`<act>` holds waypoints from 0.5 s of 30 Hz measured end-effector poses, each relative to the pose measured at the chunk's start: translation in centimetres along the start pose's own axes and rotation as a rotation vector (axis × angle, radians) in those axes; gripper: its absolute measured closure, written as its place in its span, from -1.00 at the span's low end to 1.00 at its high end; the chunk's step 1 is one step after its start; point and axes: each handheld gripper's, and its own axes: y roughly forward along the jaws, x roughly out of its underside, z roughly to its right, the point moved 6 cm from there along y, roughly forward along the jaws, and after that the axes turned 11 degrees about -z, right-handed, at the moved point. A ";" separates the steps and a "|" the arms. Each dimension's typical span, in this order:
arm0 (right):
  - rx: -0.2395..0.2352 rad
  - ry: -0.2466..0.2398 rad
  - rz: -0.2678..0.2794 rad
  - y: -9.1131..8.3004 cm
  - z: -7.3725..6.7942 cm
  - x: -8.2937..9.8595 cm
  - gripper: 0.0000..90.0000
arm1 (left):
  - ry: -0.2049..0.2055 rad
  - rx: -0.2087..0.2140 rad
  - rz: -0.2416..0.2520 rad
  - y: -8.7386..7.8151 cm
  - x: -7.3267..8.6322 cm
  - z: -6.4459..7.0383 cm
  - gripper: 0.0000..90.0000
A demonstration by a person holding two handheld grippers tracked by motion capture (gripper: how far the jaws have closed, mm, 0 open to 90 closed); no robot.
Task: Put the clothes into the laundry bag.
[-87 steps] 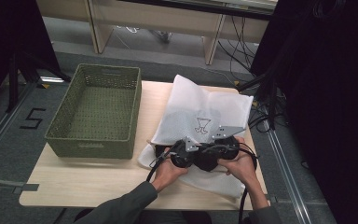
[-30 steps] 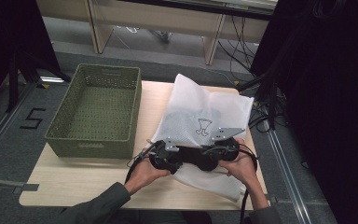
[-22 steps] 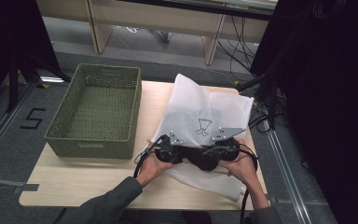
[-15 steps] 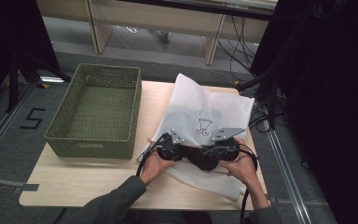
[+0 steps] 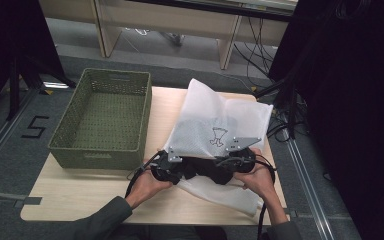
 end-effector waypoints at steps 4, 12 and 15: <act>-0.001 -0.003 0.001 0.0 0.0 0.0 0.96 | -0.016 0.021 0.020 1.1 -1.4 0.0 0.51; -0.008 -0.004 -0.002 0.0 -0.1 0.1 0.96 | -0.025 -0.063 0.088 2.5 -4.4 -1.0 0.96; -0.014 -0.008 -0.005 0.1 -0.1 0.1 0.96 | -0.023 -0.093 0.111 2.7 -4.8 -1.2 0.96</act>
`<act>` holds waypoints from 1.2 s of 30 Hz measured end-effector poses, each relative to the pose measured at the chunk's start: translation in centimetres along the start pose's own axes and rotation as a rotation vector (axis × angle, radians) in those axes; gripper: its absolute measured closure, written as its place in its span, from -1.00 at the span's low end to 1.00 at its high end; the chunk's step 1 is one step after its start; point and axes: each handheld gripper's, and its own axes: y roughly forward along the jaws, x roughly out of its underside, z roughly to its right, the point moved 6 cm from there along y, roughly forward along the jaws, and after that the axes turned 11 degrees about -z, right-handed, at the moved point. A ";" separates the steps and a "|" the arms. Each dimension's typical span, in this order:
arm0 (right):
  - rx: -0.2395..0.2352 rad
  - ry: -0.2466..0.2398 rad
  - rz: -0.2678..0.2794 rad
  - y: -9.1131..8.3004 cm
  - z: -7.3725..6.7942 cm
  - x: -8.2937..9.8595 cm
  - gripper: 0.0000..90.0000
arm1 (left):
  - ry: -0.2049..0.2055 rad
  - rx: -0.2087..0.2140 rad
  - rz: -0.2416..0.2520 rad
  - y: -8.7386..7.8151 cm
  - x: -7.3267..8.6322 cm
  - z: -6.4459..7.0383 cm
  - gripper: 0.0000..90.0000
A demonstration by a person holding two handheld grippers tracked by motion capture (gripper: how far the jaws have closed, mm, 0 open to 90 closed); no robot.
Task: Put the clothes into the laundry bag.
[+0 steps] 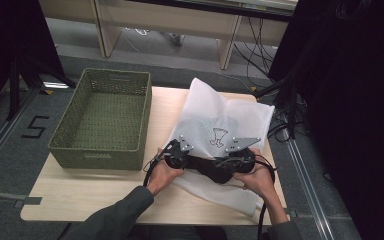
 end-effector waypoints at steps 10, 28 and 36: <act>-0.001 -0.005 -0.013 0.3 -0.2 0.1 0.96 | 0.024 0.079 -0.037 -2.0 1.6 0.7 0.21; -0.002 -0.001 -0.020 0.5 -0.2 0.1 0.96 | -0.007 0.096 -0.094 -4.5 5.3 -1.5 0.22; -0.005 -0.003 -0.021 0.5 -0.2 0.2 0.96 | -0.013 0.051 -0.079 -2.1 3.4 -2.0 0.89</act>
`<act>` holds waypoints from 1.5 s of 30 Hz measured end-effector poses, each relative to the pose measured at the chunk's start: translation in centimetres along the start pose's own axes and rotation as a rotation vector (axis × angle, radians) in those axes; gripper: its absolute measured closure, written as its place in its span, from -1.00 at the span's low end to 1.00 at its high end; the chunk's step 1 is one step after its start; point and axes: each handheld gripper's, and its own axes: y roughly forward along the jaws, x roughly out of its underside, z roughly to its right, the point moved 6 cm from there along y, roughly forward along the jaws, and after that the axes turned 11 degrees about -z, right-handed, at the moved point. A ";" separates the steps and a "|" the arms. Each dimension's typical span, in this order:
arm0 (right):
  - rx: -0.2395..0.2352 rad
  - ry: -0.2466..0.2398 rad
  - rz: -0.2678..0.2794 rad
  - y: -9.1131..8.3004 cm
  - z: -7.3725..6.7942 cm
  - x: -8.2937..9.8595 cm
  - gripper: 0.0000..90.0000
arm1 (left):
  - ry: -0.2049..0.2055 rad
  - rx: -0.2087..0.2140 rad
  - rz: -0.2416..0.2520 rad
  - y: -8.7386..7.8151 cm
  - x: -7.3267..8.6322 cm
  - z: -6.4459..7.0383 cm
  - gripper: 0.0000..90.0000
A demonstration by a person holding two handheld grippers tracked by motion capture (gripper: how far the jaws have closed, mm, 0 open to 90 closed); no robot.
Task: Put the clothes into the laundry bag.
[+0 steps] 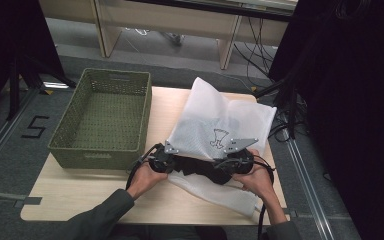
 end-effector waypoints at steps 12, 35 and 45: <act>-0.010 -0.013 -0.009 0.1 -0.1 0.1 0.96 | 0.036 -0.102 0.029 1.6 -1.6 -0.2 0.91; -0.021 -0.014 -0.030 0.6 -0.3 0.2 0.96 | 0.089 0.069 -0.061 -2.2 3.3 1.7 0.00; -0.030 -0.021 -0.044 0.8 -0.6 0.1 0.96 | 0.174 0.112 -0.075 -1.1 3.1 2.4 0.34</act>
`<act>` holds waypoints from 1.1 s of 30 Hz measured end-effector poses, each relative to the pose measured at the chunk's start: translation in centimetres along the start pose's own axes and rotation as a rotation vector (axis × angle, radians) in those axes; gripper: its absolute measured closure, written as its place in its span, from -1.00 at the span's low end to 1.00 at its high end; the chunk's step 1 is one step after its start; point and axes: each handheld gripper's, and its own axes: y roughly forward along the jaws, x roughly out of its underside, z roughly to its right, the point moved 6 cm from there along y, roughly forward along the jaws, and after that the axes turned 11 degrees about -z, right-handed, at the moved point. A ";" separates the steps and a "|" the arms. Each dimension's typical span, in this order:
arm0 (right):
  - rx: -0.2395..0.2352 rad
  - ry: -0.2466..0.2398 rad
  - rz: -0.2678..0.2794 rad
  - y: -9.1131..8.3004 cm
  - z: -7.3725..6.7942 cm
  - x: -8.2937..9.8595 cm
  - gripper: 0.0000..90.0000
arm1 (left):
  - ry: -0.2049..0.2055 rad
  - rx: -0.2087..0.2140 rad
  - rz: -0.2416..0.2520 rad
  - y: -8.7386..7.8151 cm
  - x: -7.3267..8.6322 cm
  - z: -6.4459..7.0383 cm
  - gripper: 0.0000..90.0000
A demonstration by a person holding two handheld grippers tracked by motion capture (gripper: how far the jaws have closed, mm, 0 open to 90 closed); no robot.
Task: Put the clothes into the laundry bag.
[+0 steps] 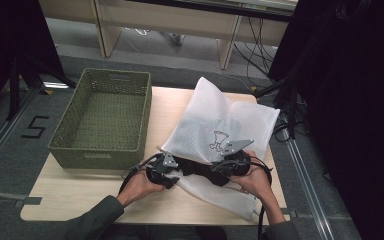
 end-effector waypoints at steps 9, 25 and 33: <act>-0.041 -0.017 -0.053 1.8 -0.8 0.4 0.96 | 0.039 -0.055 -0.029 -0.3 0.2 1.8 0.86; -0.005 -0.011 -0.204 5.7 -0.7 1.7 0.97 | 0.140 -0.039 -0.064 -1.5 2.1 5.0 0.86; 0.054 0.018 -0.209 6.3 0.7 1.3 0.97 | 0.165 -0.034 -0.062 -1.7 2.4 5.5 0.87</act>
